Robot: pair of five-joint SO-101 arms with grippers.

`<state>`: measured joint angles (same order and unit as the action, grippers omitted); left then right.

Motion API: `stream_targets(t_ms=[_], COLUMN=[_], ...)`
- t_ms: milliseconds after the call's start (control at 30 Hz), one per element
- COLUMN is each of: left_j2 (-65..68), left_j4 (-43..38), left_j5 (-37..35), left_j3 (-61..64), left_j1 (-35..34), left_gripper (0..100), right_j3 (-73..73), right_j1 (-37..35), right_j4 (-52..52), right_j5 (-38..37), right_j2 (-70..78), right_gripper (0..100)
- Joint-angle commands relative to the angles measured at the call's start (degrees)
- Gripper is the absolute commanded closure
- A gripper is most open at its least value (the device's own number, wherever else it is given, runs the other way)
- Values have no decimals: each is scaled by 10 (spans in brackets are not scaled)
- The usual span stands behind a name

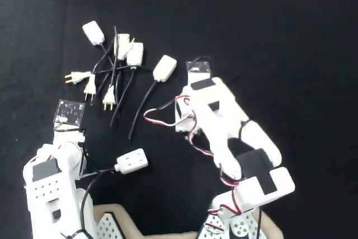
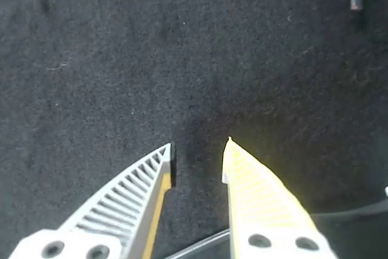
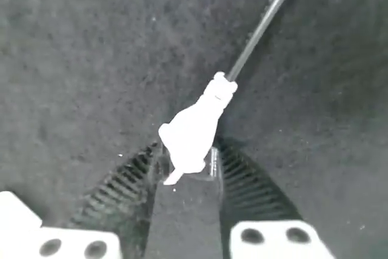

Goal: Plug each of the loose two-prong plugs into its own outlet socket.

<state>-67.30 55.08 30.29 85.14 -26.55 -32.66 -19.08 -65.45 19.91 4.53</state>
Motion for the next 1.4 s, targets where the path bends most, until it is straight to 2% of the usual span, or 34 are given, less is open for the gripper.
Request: stream_targets(t_ms=[0,200,300,467,733,967,1167,1233,1367], left_j2=[-5,-5,-5,-5,-5,-5,-5,-5,-5], left_j4=[-7,-7,-7,-7,-7,-7,-7,-7,-7], left_j5=[4,4,4,4,4,4,4,4,4], left_j3=[-4,-4,-4,-4,-4,-4,-4,-4,-4], left_j1=[7,7,7,7,7,7,7,7,7], left_gripper=[855,855,855,855,855,855,855,855,855], right_j3=[19,21,36,63,65,51,48,48,50], right_j1=[10,10,11,11,10,13,13,13,13], right_j4=[8,3,-10,-10,-6,80,86,86,86], right_j5=[4,5,10,73,96,124,124,124,120], right_j2=[-5,-5,-5,-5,-5,9,34,38,37], right_gripper=[836,733,741,783,790,790,791,809,939])
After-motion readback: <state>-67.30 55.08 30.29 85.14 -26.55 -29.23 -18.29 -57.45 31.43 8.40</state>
